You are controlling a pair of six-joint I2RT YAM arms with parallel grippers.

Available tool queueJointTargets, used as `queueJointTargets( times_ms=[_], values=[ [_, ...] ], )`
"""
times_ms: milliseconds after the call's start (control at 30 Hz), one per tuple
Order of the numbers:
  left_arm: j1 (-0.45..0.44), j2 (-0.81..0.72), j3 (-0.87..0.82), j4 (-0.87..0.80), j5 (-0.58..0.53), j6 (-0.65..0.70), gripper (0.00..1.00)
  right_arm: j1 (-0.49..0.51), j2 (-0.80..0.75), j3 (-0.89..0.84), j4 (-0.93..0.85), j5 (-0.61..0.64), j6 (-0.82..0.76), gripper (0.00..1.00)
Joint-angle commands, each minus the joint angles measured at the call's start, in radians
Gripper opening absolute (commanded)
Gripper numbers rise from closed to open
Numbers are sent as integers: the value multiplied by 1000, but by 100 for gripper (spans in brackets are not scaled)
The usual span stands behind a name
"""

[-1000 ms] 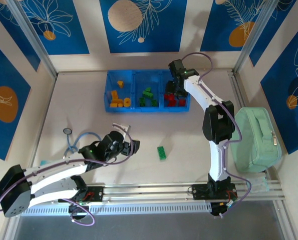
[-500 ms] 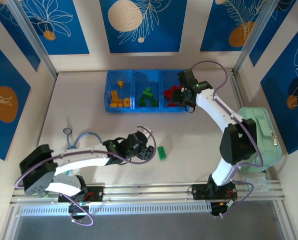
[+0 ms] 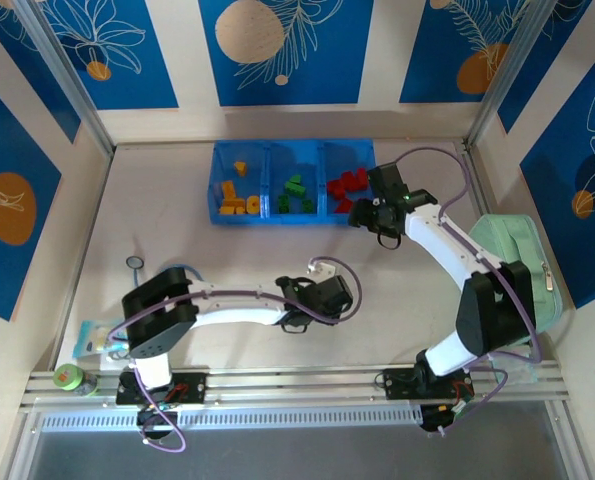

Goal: Sort the legos into containers by color
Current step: Pick up the lego from the middle-left of the table, then place the lego in the container.

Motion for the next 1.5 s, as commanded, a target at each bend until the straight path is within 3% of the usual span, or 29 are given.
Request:
queueJointTargets(
  times_ms=[0,400,567,667,833,1033,1233,1467],
  values=[
    [-9,63,58,-99,-35,-120,77,-14,-77,-58,51,-39,21,70],
    [19,170,109,-69,49,-139,53,-58,-211,-271,129,-75,59,70],
    [30,166,112,-67,42,-115,31,-66,-243,-311,145,-86,69,70],
    [46,143,107,-73,23,-90,24,-66,-254,-330,151,-92,74,70],
    [145,57,89,-58,15,-2,22,-61,-280,-386,191,-158,85,70],
    [281,-6,181,-72,19,167,22,-30,-297,-458,237,-224,84,69],
    [416,13,293,-64,74,279,22,23,-392,-542,210,-189,118,69],
    [526,143,489,-86,128,368,22,63,-593,-650,162,-173,164,69]
  ],
)
